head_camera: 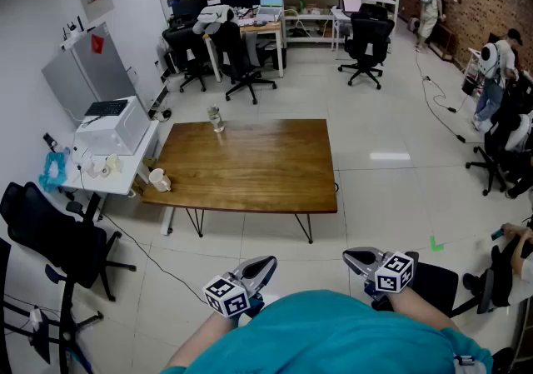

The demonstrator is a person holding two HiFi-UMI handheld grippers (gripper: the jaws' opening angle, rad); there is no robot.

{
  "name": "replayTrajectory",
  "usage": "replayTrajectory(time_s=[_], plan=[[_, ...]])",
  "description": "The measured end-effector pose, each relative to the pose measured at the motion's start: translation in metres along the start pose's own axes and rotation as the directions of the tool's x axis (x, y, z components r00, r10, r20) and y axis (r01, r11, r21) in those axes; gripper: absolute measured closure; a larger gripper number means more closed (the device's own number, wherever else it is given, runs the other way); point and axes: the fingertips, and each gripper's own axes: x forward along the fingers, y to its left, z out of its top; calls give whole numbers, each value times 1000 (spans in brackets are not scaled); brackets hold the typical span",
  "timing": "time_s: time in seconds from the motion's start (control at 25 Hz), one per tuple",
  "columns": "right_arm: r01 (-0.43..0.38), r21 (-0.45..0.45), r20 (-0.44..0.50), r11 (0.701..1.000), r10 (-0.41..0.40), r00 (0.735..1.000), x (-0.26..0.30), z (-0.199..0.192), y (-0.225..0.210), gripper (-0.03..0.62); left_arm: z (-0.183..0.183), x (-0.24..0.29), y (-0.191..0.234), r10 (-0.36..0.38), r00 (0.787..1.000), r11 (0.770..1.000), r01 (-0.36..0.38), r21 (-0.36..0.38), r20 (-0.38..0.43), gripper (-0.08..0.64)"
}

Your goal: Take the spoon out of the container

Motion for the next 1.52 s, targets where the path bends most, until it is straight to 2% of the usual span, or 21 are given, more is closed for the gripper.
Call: replayTrajectory(time_s=[0.24, 0.48, 0.68, 0.88, 1.0, 1.16, 1.24, 1.4, 1.52], plan=[[-25, -12, -3, 1000, 25, 1000, 74, 8, 46, 591, 24, -77, 37, 37, 999, 999, -37, 7, 7, 558], [-109, -56, -62, 992, 106, 992, 192, 28, 101, 591, 66, -173, 94, 104, 994, 994, -105, 30, 38, 558], [-221, -92, -98, 971, 212, 972, 278, 39, 129, 591, 87, -236, 132, 205, 974, 978, -209, 27, 92, 558], [-323, -95, -105, 942, 313, 944, 396, 37, 146, 591, 96, -308, 202, 307, 945, 950, -311, 15, 116, 557], [-398, -90, -119, 913, 386, 915, 463, 26, 125, 591, 95, -324, 258, 376, 918, 924, -381, 19, 129, 558], [-488, -65, -120, 871, 478, 870, 544, -8, 60, 591, 75, -317, 347, 480, 865, 872, -488, 23, 148, 558], [-522, -46, -144, 852, 512, 847, 571, 2, 33, 591, 89, -305, 373, 525, 837, 847, -532, 5, 156, 558], [-611, -39, -186, 791, 595, 782, 626, 23, -8, 589, 108, -287, 427, 586, 793, 808, -588, -39, 165, 558], [-642, -22, -205, 766, 625, 753, 678, 29, -33, 591, 124, -280, 477, 604, 780, 793, -608, -31, 164, 558]])
